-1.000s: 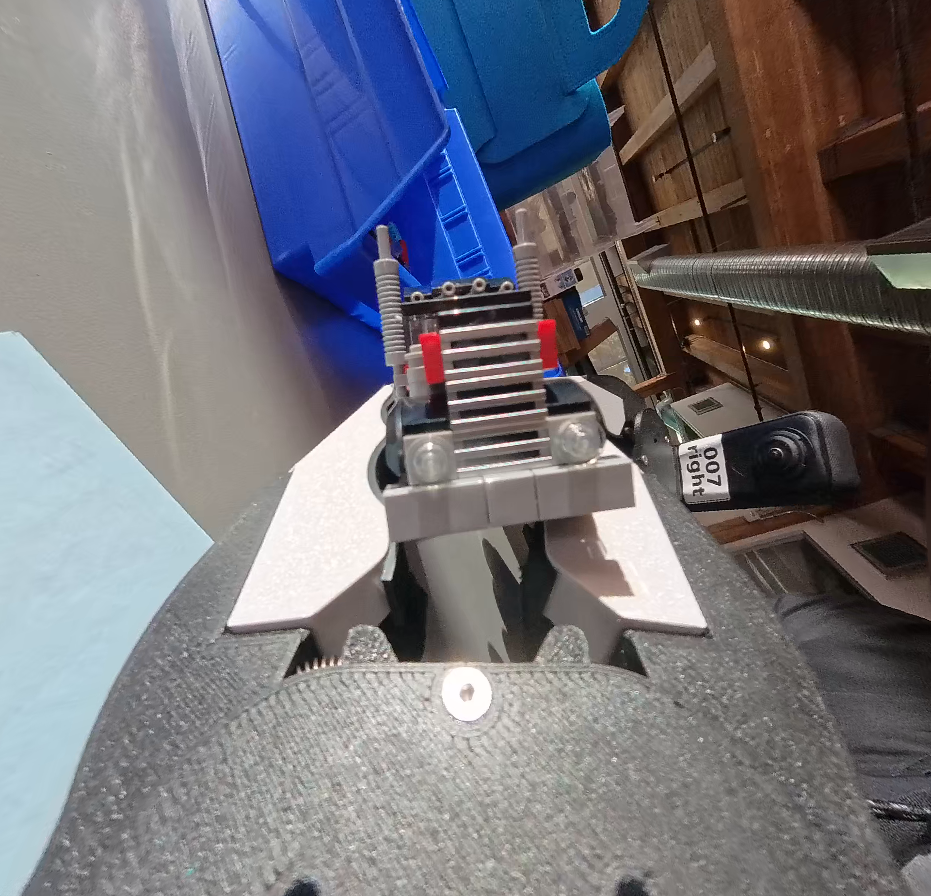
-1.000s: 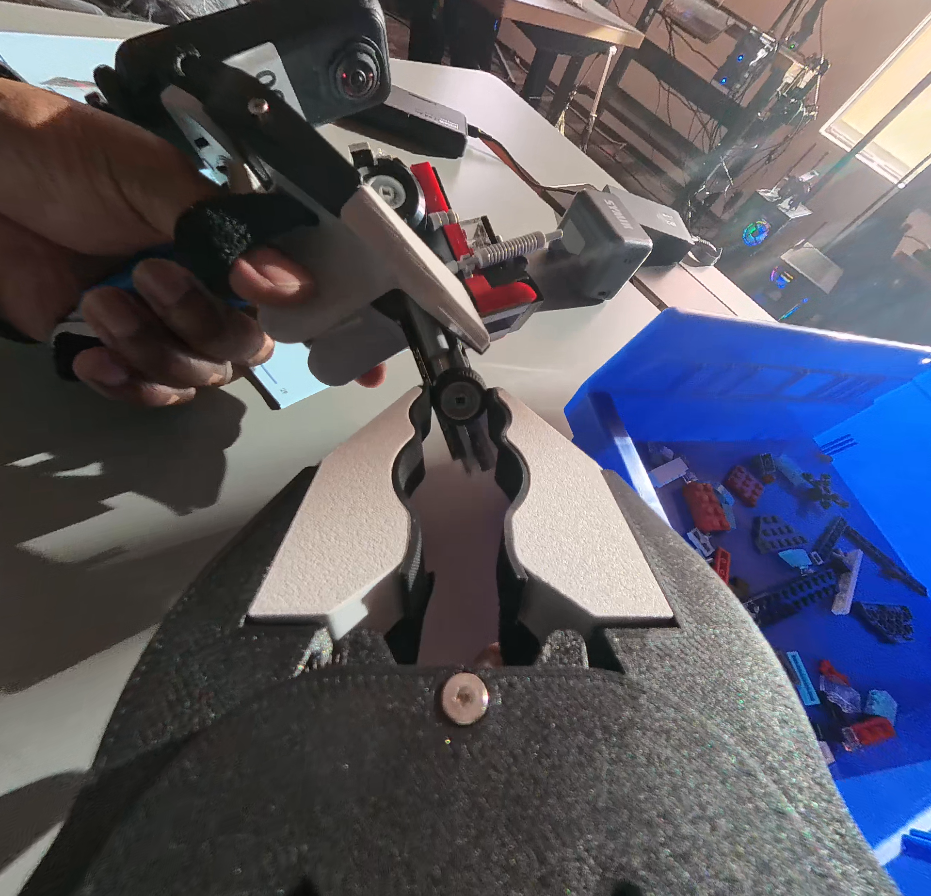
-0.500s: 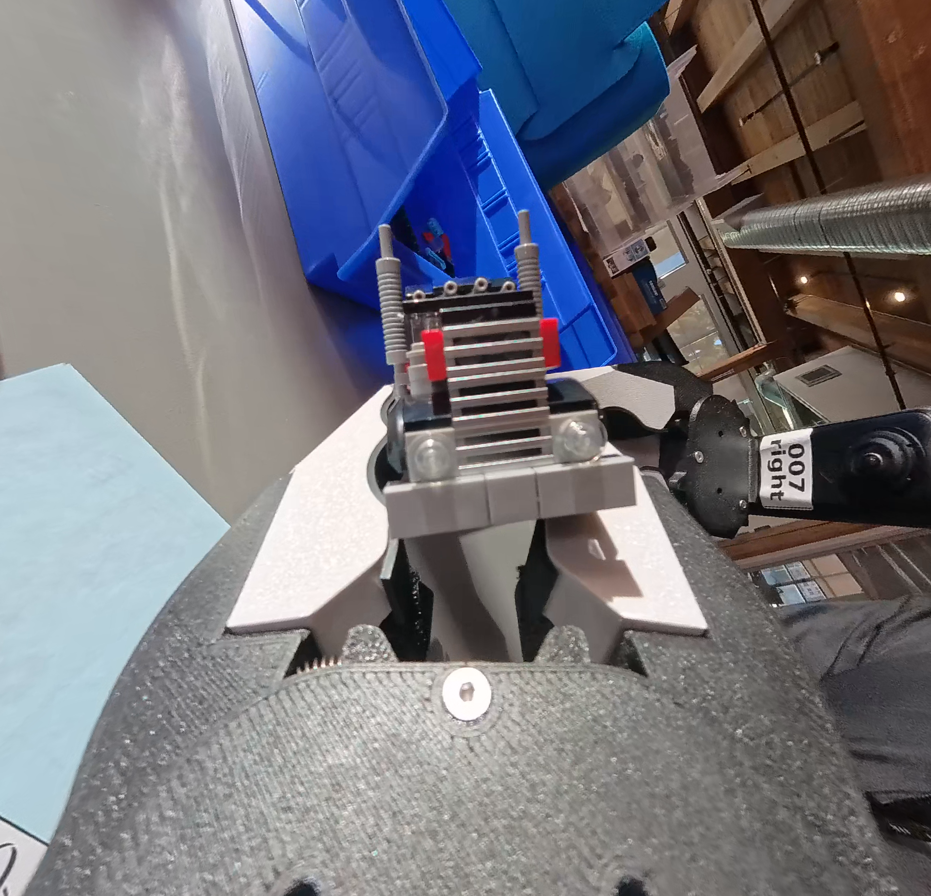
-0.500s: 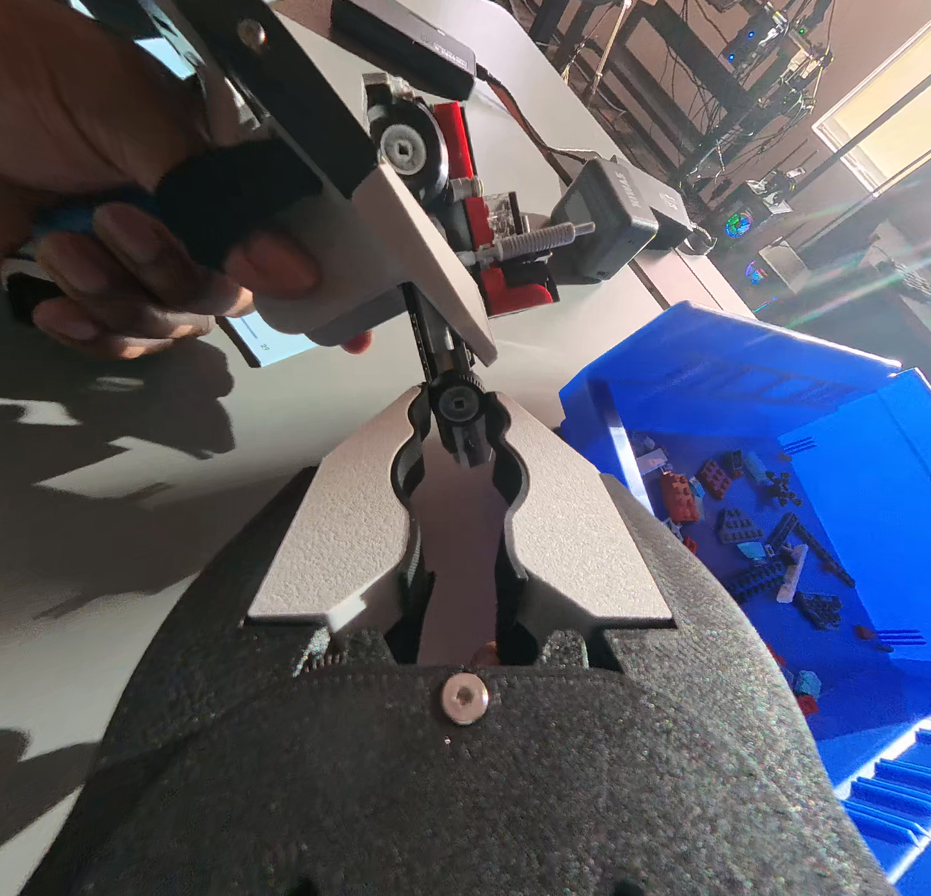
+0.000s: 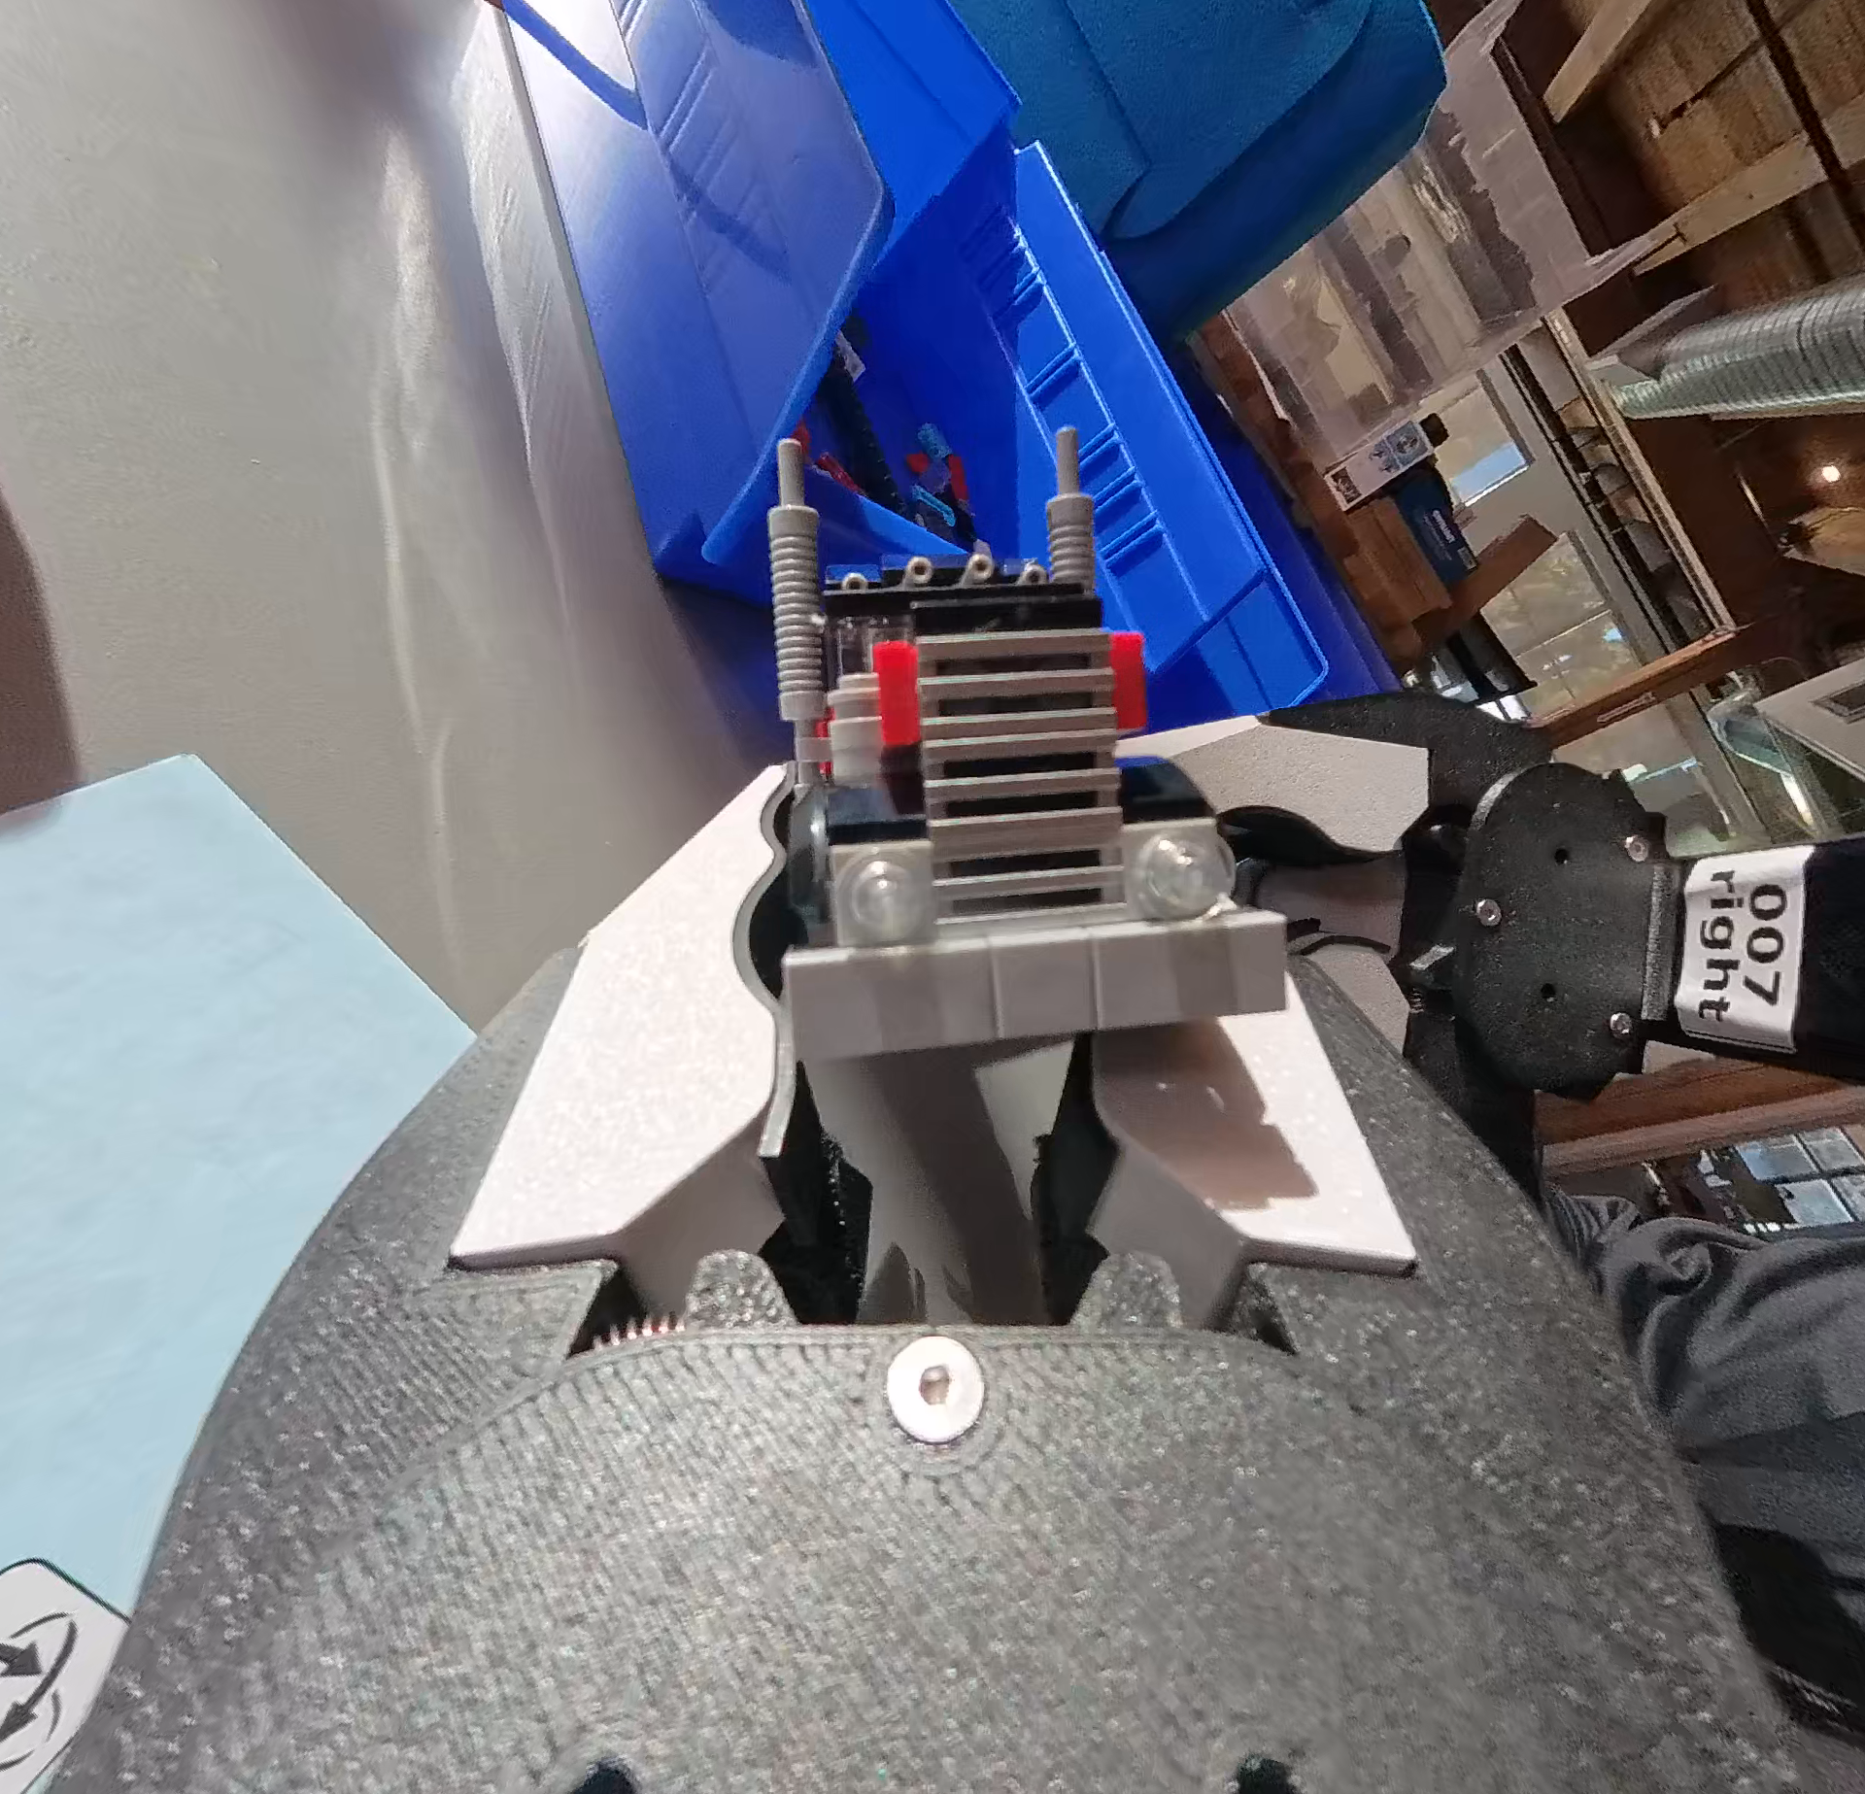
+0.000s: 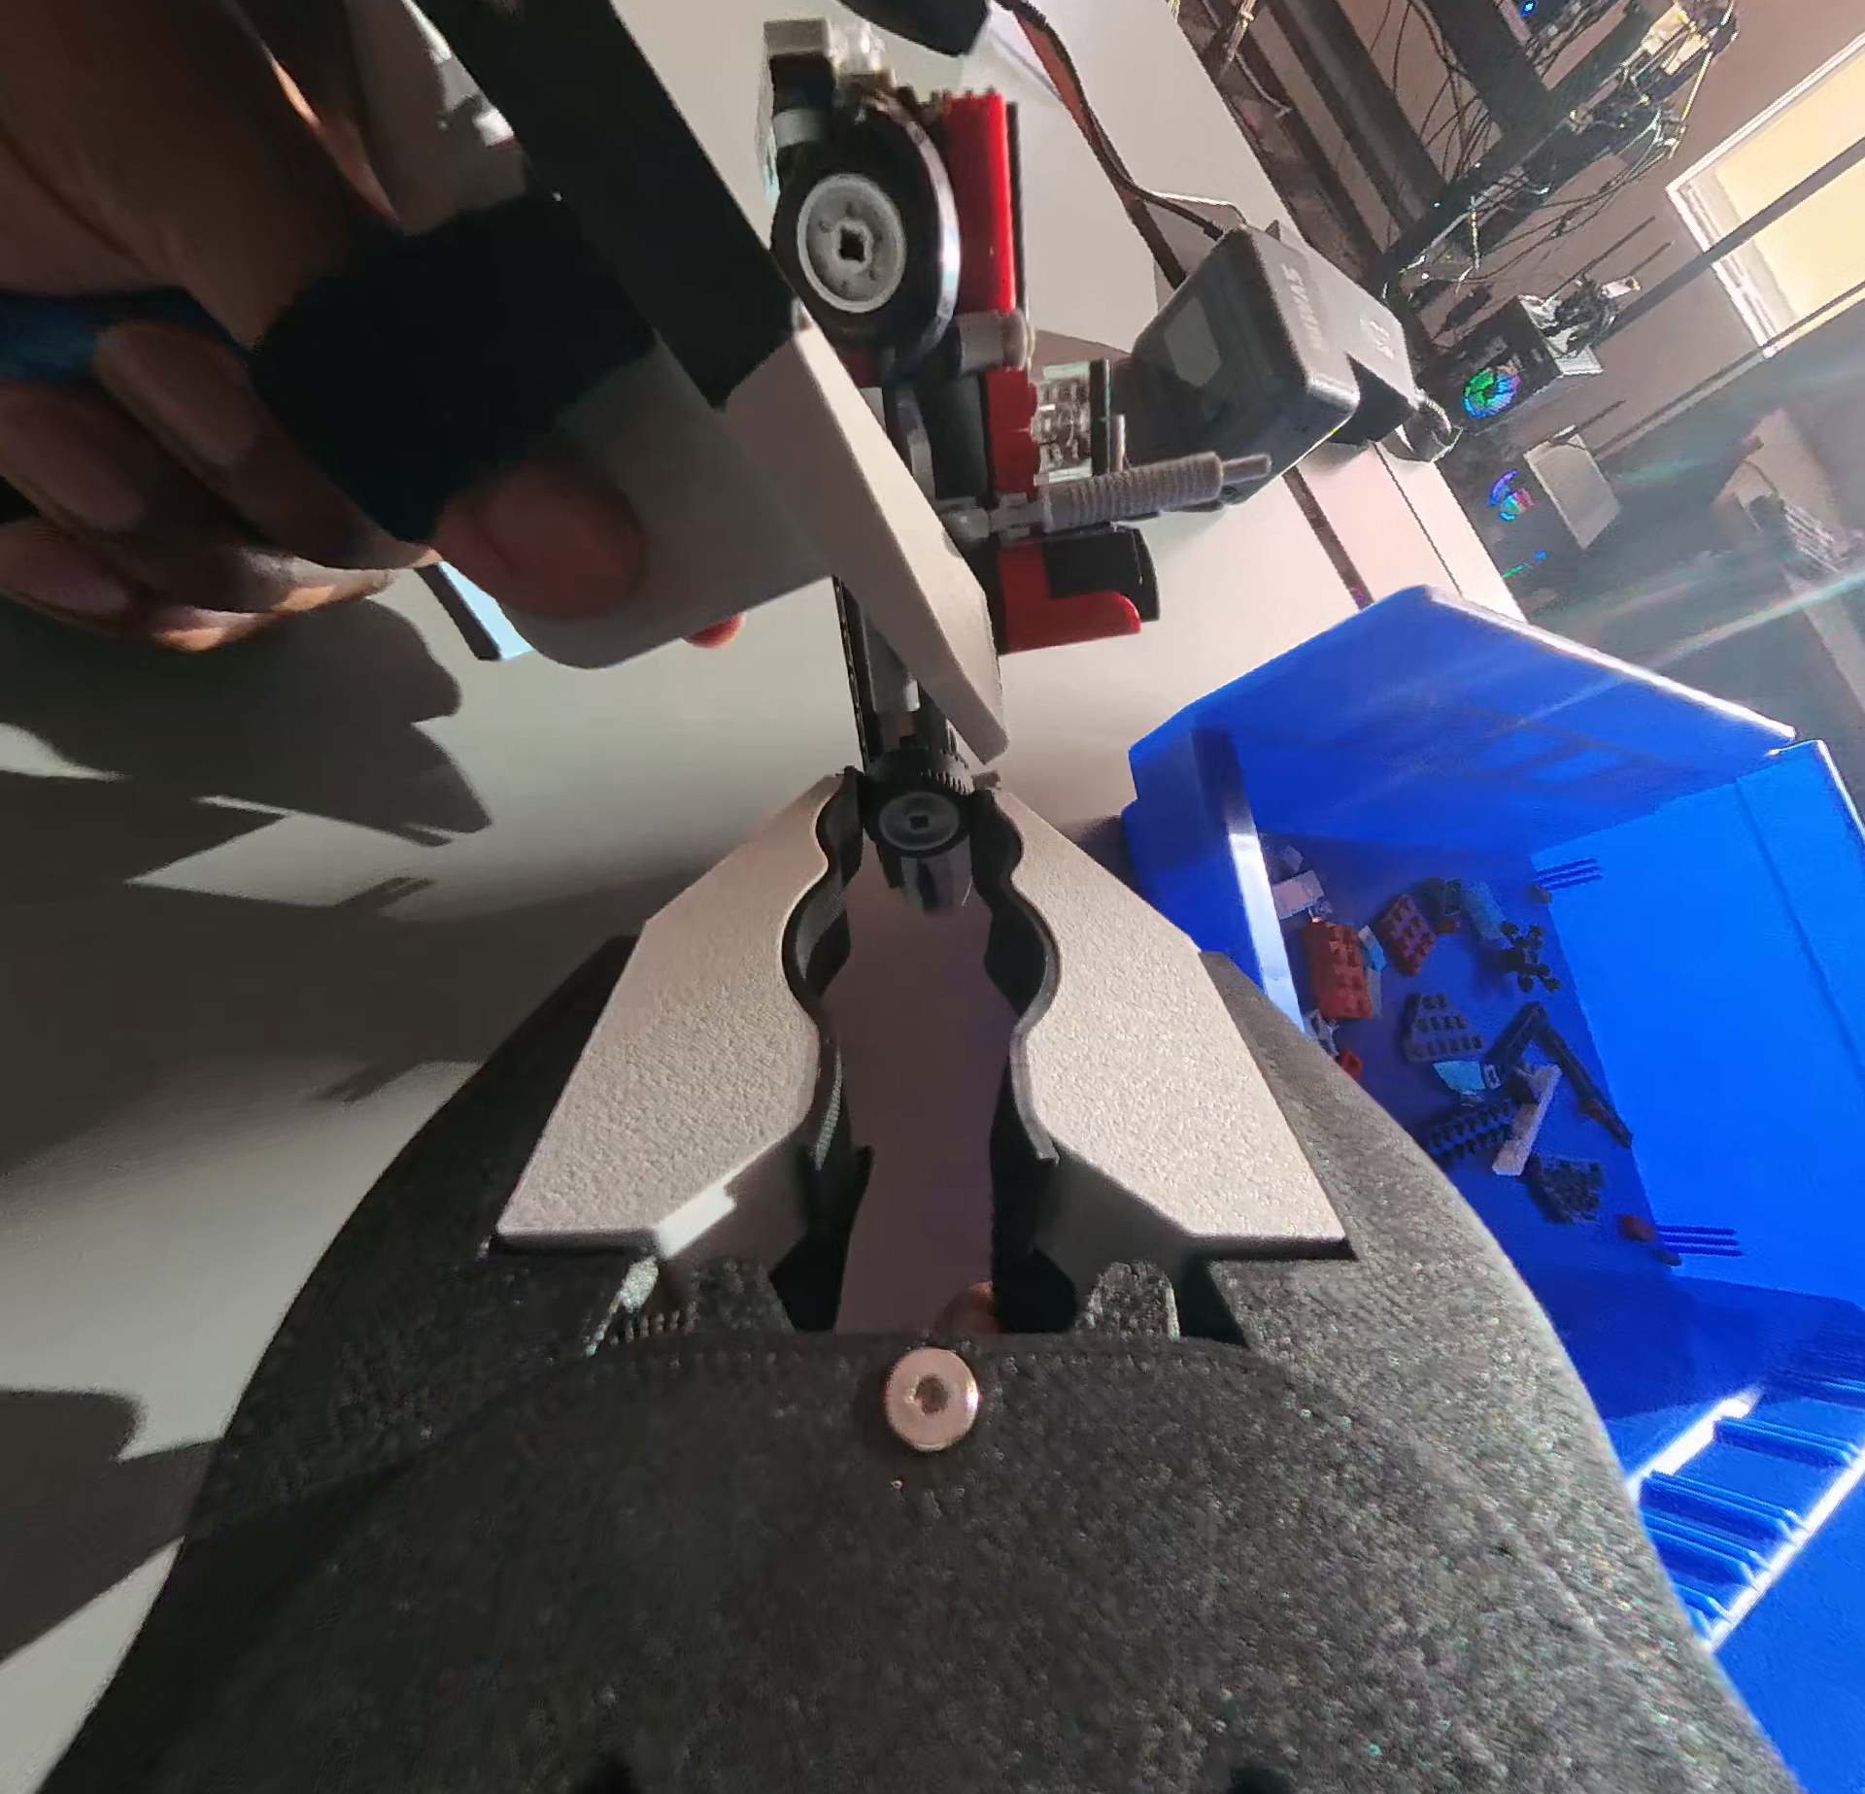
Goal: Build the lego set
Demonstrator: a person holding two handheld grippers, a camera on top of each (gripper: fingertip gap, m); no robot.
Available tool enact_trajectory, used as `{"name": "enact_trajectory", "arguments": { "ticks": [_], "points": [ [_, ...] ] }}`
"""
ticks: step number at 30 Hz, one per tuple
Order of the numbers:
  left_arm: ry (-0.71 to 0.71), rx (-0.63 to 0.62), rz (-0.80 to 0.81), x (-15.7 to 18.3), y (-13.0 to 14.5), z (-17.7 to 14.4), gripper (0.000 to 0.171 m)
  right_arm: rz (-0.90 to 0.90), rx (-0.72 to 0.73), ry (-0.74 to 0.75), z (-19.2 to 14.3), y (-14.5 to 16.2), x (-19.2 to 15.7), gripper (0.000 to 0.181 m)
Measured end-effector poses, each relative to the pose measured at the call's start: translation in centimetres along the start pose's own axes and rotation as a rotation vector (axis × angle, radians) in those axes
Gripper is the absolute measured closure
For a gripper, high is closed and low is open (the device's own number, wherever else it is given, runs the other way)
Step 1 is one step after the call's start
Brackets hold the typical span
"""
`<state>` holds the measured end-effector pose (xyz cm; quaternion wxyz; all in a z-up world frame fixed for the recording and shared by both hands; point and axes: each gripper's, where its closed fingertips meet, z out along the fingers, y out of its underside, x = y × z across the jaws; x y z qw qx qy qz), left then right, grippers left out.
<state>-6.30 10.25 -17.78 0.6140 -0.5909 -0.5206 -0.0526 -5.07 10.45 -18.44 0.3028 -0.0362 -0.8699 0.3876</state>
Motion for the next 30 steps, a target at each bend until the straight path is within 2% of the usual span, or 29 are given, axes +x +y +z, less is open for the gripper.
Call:
{"name": "enact_trajectory", "arguments": {
  "ticks": [6, 12, 15, 19, 30],
  "points": [
    [-0.026, -0.002, 0.025, -0.12, 0.07, 0.06, 0.120, -0.048, -0.034, 0.017, 0.23, 0.24, -0.08, 0.159],
    [-0.062, 0.012, 0.082, -0.14, -0.14, -0.01, 0.121, 0.172, -0.030, -0.066, 0.49, 0.23, -0.21, 0.159],
    [-0.078, 0.017, 0.099, -0.23, -0.23, -0.04, 0.121, 0.202, -0.050, -0.053, 0.66, 0.26, -0.17, 0.159],
    [-0.105, 0.002, 0.136, -0.34, -0.06, 0.00, 0.121, 0.084, -0.087, -0.018, 0.96, 0.55, -0.52, 0.159],
    [-0.021, -0.028, 0.048, -0.34, 0.00, -0.14, 0.117, 0.040, -0.052, 0.006, 0.73, 0.21, 0.00, 0.158]
  ]
}}
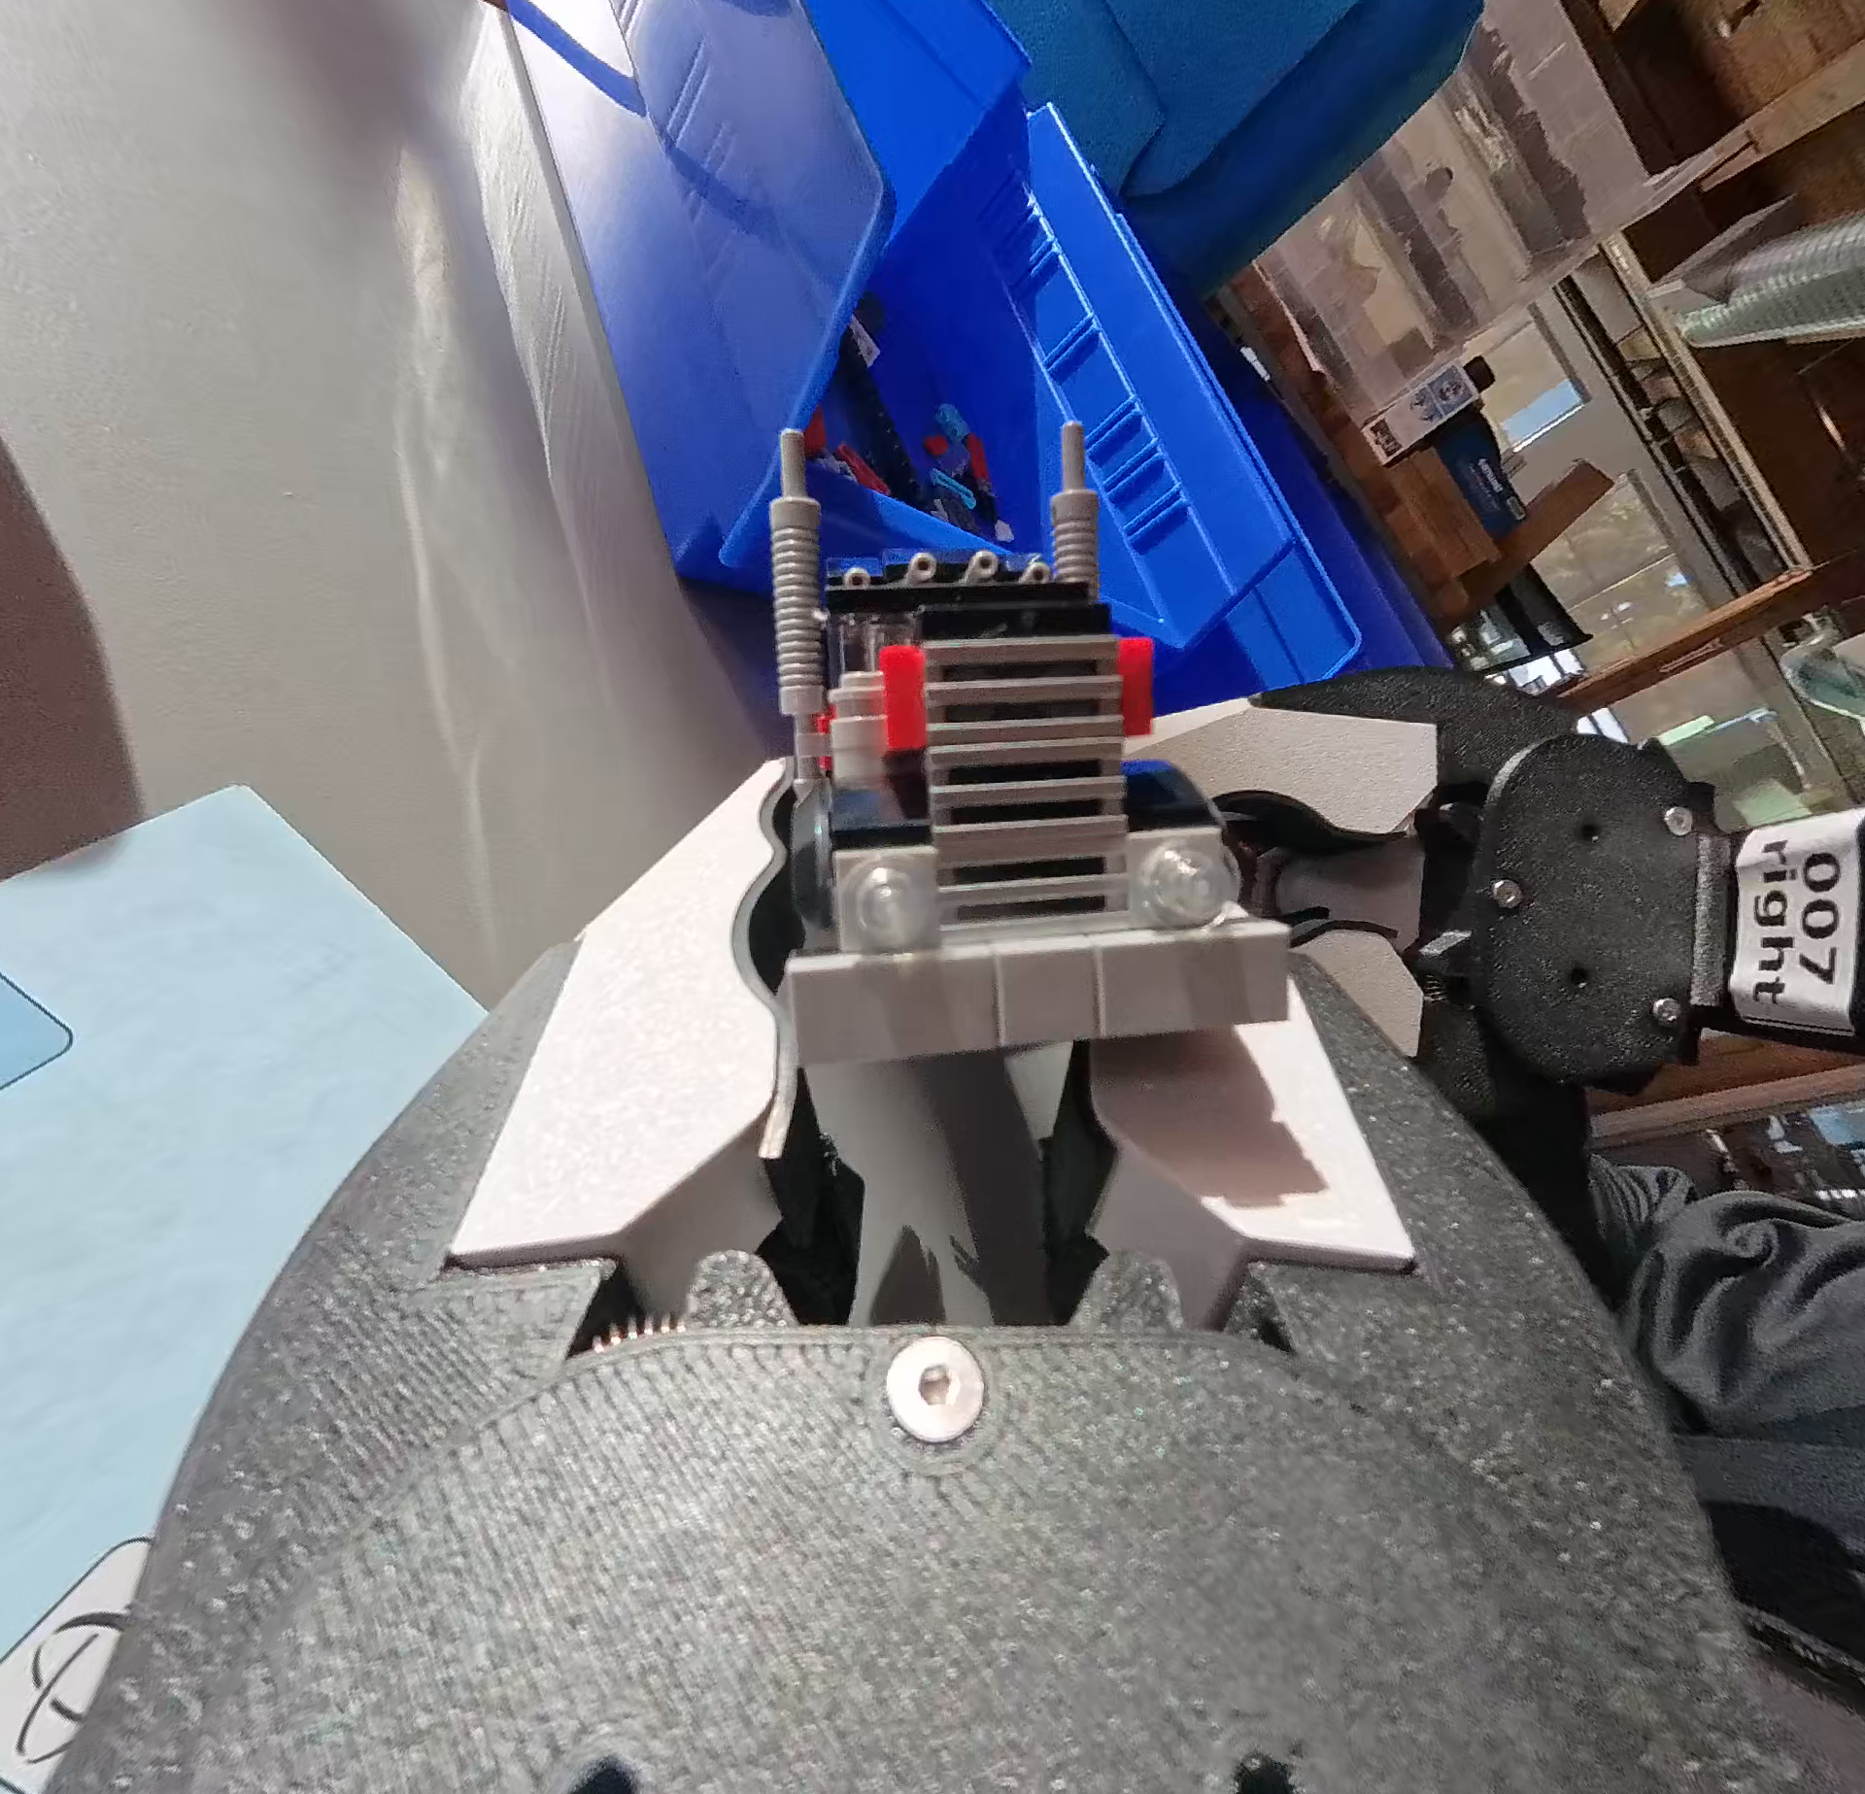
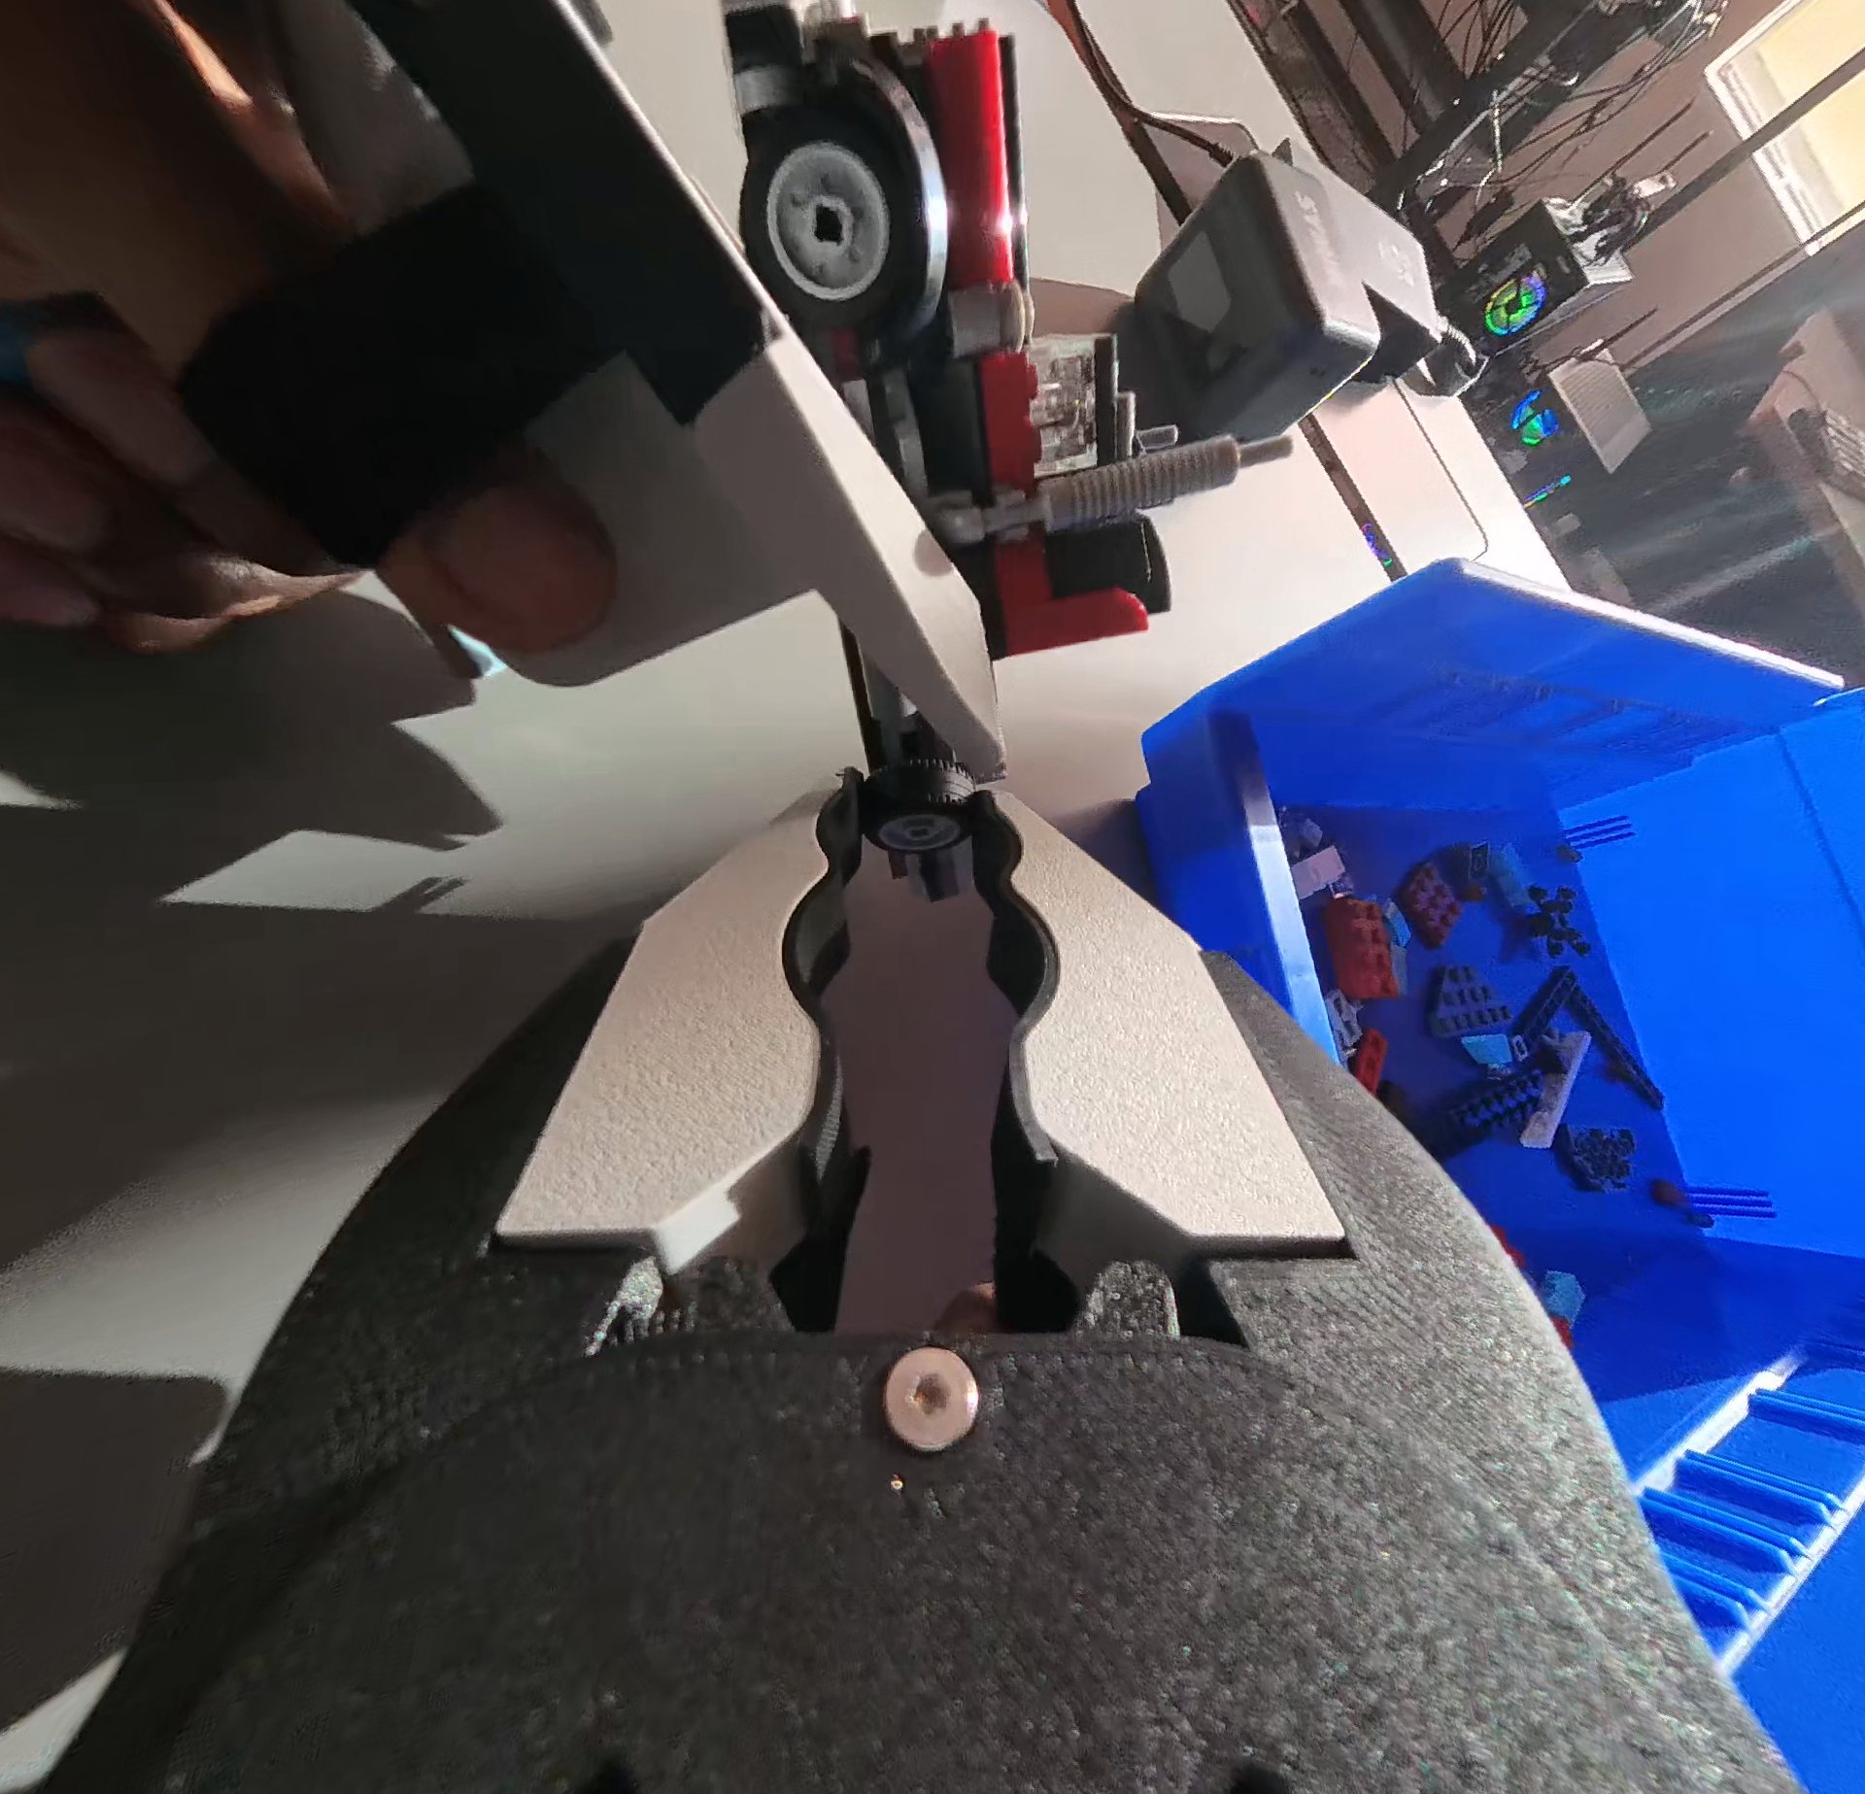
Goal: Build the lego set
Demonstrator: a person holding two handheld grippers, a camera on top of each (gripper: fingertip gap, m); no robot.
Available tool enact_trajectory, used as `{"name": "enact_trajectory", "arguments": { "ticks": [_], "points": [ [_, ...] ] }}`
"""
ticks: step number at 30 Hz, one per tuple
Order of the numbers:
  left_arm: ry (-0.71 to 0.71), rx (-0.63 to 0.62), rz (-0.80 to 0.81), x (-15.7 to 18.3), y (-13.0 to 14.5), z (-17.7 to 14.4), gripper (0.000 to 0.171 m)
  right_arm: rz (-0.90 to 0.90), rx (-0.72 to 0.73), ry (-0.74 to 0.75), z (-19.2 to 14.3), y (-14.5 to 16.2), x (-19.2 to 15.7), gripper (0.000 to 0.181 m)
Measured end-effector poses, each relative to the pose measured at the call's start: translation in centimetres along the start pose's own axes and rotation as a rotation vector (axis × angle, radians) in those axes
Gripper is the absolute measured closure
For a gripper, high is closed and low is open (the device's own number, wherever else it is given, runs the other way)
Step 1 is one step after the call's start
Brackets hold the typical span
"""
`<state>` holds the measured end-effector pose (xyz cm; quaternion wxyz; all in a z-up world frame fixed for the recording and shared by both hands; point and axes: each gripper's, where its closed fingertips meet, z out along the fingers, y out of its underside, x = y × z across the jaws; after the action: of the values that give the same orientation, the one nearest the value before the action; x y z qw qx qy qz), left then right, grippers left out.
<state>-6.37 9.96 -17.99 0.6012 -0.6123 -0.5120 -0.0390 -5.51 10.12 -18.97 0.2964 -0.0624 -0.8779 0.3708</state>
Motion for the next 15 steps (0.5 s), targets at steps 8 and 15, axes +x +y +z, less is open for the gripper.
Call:
{"name": "enact_trajectory", "arguments": {
  "ticks": [8, 15],
  "points": [
    [0.103, 0.028, -0.169, 0.0, -0.5, -0.3, 0.121, 0.129, 0.129, -0.064, -0.3, -1.0, 0.5, 0.157],
    [0.202, 0.059, -0.341, 0.2, -1.0, -0.6, 0.123, 0.155, 0.207, -0.061, -0.6, -1.8, 0.9, 0.155]
  ]
}}
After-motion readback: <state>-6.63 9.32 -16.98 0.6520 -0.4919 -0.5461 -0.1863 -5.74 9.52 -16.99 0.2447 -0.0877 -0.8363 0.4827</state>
